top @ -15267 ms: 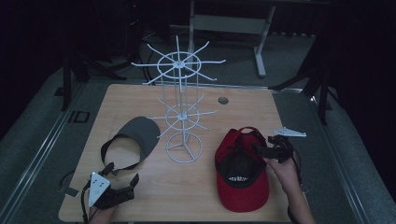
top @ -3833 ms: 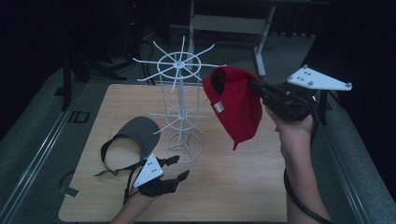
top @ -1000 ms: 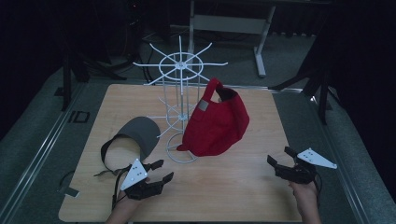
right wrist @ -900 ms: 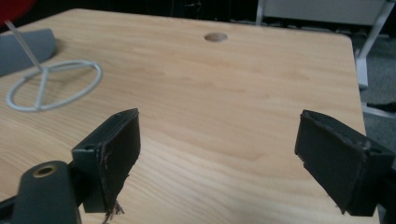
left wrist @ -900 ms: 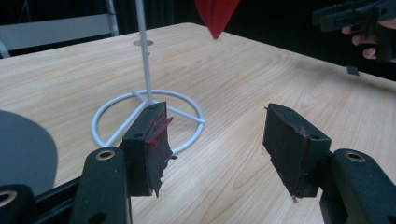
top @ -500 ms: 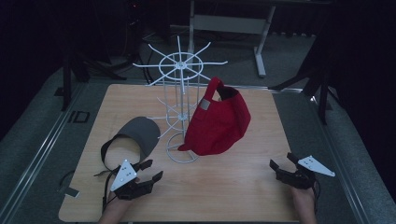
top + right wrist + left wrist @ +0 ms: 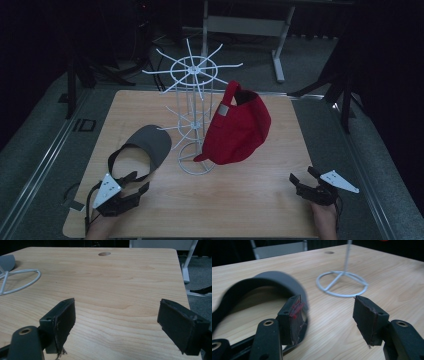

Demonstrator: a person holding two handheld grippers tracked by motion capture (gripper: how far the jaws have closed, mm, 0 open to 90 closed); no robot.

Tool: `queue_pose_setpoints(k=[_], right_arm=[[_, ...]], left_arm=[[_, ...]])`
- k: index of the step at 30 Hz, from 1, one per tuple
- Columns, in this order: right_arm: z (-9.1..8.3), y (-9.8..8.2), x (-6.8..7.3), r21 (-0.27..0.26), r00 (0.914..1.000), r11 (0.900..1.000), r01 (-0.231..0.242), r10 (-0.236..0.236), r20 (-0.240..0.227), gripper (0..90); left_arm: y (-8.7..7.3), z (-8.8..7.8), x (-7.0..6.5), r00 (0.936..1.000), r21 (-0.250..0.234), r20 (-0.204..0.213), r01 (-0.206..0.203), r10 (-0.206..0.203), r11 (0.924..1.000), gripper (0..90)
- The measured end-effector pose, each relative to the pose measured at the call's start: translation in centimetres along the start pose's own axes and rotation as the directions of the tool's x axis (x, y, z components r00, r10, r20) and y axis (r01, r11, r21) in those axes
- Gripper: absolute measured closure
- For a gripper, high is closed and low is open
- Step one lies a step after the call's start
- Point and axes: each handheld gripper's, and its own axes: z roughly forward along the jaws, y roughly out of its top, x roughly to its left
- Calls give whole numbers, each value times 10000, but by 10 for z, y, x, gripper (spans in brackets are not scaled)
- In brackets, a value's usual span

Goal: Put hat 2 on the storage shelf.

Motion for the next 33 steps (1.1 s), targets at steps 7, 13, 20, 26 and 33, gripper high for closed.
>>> queue_pose_setpoints(k=[7, 13, 20, 26, 33], right_arm=[[0, -2, 1, 58, 10000, 10000, -5, 6, -82, 150], [0, -2, 1, 72, 9999, 10000, 8, -7, -111, 150], [-1, -2, 1, 24, 9998, 10000, -16, 17, -193, 150], [-3, -3, 0, 6, 9999, 10000, -7, 7, -162, 153], [-3, -3, 0, -25, 9999, 10000, -7, 7, -151, 153]], left_arm=[[-13, -24, 26, 9933, 111, -1062, 470, -455, 9988, 413], [-23, -30, 36, 9832, 665, -1651, 895, -775, 9938, 399], [-30, -15, 29, 9761, 1729, -2089, 972, -599, 9801, 365], [-26, -4, 32, 9662, 2043, -2495, 1178, -646, 9718, 364], [-24, 7, 34, 9614, 2582, -2708, 1214, -488, 9584, 384]])
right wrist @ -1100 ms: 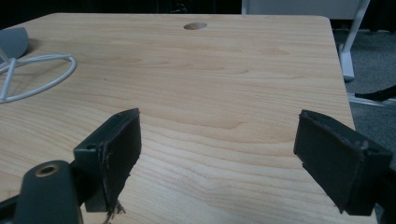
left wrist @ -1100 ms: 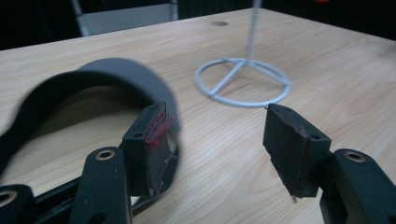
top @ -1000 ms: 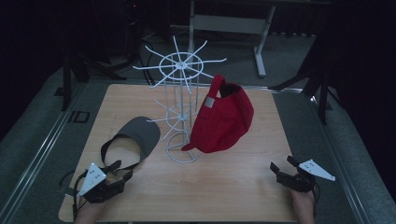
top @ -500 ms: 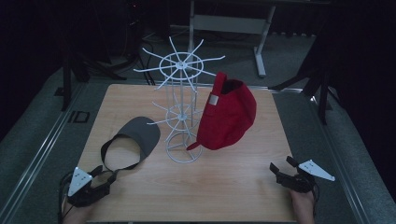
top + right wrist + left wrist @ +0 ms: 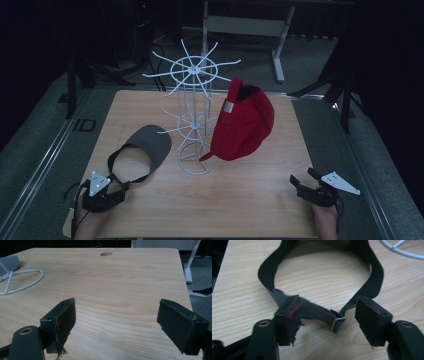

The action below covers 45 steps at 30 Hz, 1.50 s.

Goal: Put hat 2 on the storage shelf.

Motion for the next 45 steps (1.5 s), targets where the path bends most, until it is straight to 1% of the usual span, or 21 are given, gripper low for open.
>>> queue_pose_setpoints(k=[3, 5, 8, 9, 11, 12, 13, 15, 17, 18, 20, 21, 23, 24, 26, 27, 30, 34, 36, 39, 45], right_arm=[[1, 0, 1, 26, 10000, 10000, 15, -15, -22, 153], [1, 0, 0, 43, 10000, 10000, 6, -6, -35, 153], [1, 0, 0, 40, 10000, 10000, -9, 9, -31, 153], [1, 0, 0, 47, 10000, 10000, -5, 5, -21, 153], [1, 0, 0, 34, 10000, 10000, -21, 21, -17, 153], [1, 0, 0, 34, 10000, 10000, -41, 41, -21, 153], [1, 0, -1, 27, 10000, 10000, -49, 49, -19, 153], [1, 0, -1, 20, 10000, 10000, -60, 60, -18, 153], [1, -1, -1, 44, 10000, 10000, -54, 54, -7, 153], [1, -1, 0, 43, 10000, 10000, -60, 60, -20, 154], [1, -1, 0, 66, 10000, 10000, -35, 35, -19, 154], [1, -1, 0, 70, 10000, 10000, -35, 35, -16, 154], [1, 0, 0, 56, 10000, 10000, -71, 71, -34, 154], [1, 0, -1, 58, 10000, 10000, -73, 73, -23, 154], [1, 0, -1, 43, 9999, 9999, -143, 143, -45, 155], [1, 0, -1, 39, 9999, 9999, -155, 155, -36, 155], [0, 0, -1, 9, 9997, 9997, -226, 226, -55, 155], [1, 0, -1, 36, 9997, 9997, -242, 243, -56, 155], [1, 0, -1, 43, 9997, 9997, -233, 233, -52, 155], [1, -1, -2, 33, 9997, 9997, -235, 236, -58, 155], [0, 0, -2, 15, 9995, 9995, -314, 314, -80, 155]], left_arm=[[1, 3, -2, 9998, 212, 23, -192, 192, 9996, 416], [2, 6, -3, 9991, 413, 90, -416, 413, 9983, 465], [3, 10, -4, 9985, 789, 94, -547, 541, 9954, 561], [4, 12, -4, 9991, 839, 37, -422, 420, 9956, 609], [5, 13, -2, 9995, 913, 217, -259, 240, 9955, 683], [6, 14, -2, 9996, 865, 149, -253, 241, 9959, 741], [6, 14, -2, 9996, 879, 216, -207, 189, 9959, 788], [7, 15, -2, 9997, 859, 152, -181, 168, 9961, 832], [8, 13, -3, 9998, 594, 163, -140, 131, 9981, 846], [10, 12, -4, 9997, 505, 65, -235, 232, 9984, 853], [12, 9, -6, 9994, 273, 93, -341, 338, 9990, 858], [14, 7, -7, 9989, 194, 42, -477, 476, 9987, 860], [16, 5, -7, 9985, 52, 139, -524, 524, 9986, 862], [18, 5, -8, 9979, 0, 120, -638, 638, 9980, 862], [20, 4, -10, 9972, -148, 191, -719, 722, 9973, 863], [22, 3, -10, 9969, -205, 137, -772, 775, 9968, 863], [26, 2, -11, 9961, -397, 266, -829, 840, 9958, 863], [32, -3, -13, 9948, -858, 285, -946, 974, 9918, 864], [37, -7, -13, 9951, -1113, 308, -901, 940, 9897, 864], [43, -12, -14, 9940, -1464, 385, -962, 1028, 9845, 864], [60, -19, -12, 9928, -1899, 340, -1068, 1153, 9760, 864]])
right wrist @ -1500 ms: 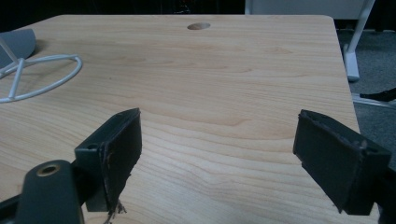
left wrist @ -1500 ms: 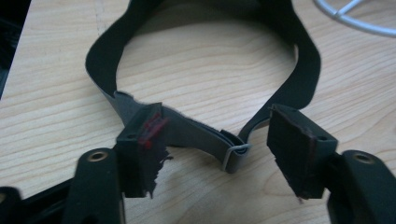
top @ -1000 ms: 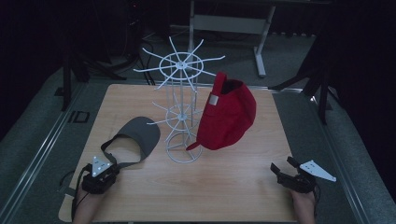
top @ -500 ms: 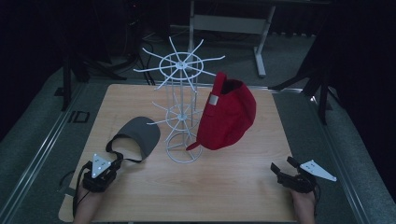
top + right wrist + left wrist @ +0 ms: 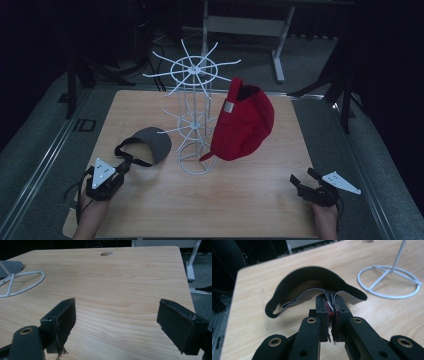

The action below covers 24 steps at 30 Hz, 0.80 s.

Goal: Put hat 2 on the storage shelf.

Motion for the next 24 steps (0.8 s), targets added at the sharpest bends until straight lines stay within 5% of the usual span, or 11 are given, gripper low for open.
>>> queue_pose_setpoints(k=[14, 24], right_arm=[[0, -1, 0, 19, 10000, 10000, -34, 34, -25, 155], [0, -1, 0, 27, 9999, 10000, -94, 95, -68, 155]], left_arm=[[52, -16, 6, 9990, -1126, -121, -449, 438, 9926, 864], [82, -30, 9, 9987, -1707, 253, -391, 440, 9846, 864]])
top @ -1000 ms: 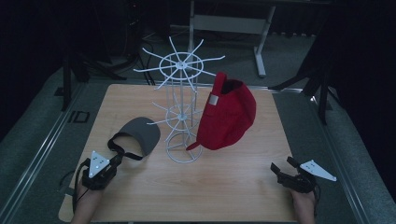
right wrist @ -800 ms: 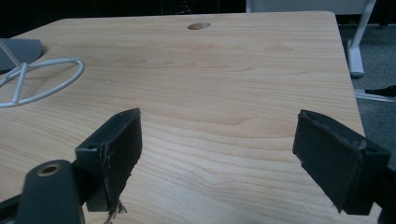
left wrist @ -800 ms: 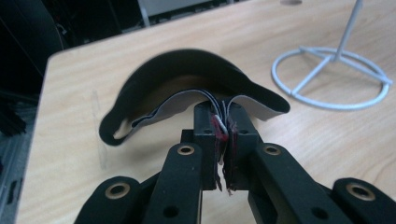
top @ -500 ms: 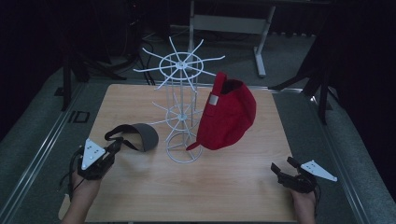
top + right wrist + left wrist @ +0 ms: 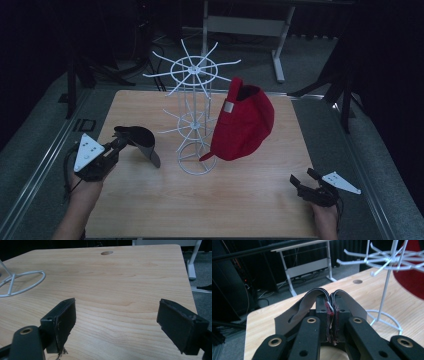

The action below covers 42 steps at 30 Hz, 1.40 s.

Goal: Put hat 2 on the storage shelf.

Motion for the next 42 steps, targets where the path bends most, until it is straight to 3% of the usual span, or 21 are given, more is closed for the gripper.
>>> queue_pose_setpoints(k=[4, 5, 9, 11, 14, 19, 21, 26, 33, 36, 42], right_arm=[[0, 0, 0, -3, 10000, 10000, -8, 8, -7, 155], [0, 0, 0, -18, 10000, 10000, -9, 9, -15, 155], [0, 0, 0, -1, 10000, 10000, -6, 6, -47, 155], [0, 0, 0, 34, 10000, 10000, 32, -31, -49, 155], [0, 0, 0, 36, 10000, 10000, 38, -38, -63, 155], [0, 0, 0, 69, 10000, 10000, 36, -36, -77, 155], [0, 0, 0, 73, 10000, 10000, 52, -51, -85, 155], [1, 0, 0, 78, 10000, 10000, 44, -44, -70, 155], [1, -1, 0, 92, 10000, 10000, 18, -17, -67, 155], [1, -1, 0, 102, 10000, 9999, 22, -22, -74, 155], [1, 0, 0, 99, 10000, 9999, 35, -34, -82, 155]], left_arm=[[17, -8, 2, 9995, -371, 252, -201, 211, 9991, 863], [19, -10, 3, 9982, -519, 564, -174, 203, 9985, 863], [29, -16, 5, 9936, -676, 952, -542, 606, 9962, 863], [33, -18, 7, 9884, -718, 1352, -594, 687, 9956, 863], [38, -21, 10, 9707, -886, 2170, -856, 1031, 9924, 862], [48, -24, 15, 9592, -810, 2513, -1124, 1294, 9904, 862], [52, -25, 17, 9504, -963, 2767, -1197, 1421, 9881, 863], [68, -24, 23, 9356, -1464, 2864, -1702, 2064, 9745, 862], [97, -27, 35, 9293, -1911, 3004, -1622, 2150, 9681, 862], [107, -33, 38, 9240, -2262, 2843, -1946, 2558, 9544, 862], [130, -39, 46, 9269, -2893, 2812, -1652, 2487, 9429, 862]])
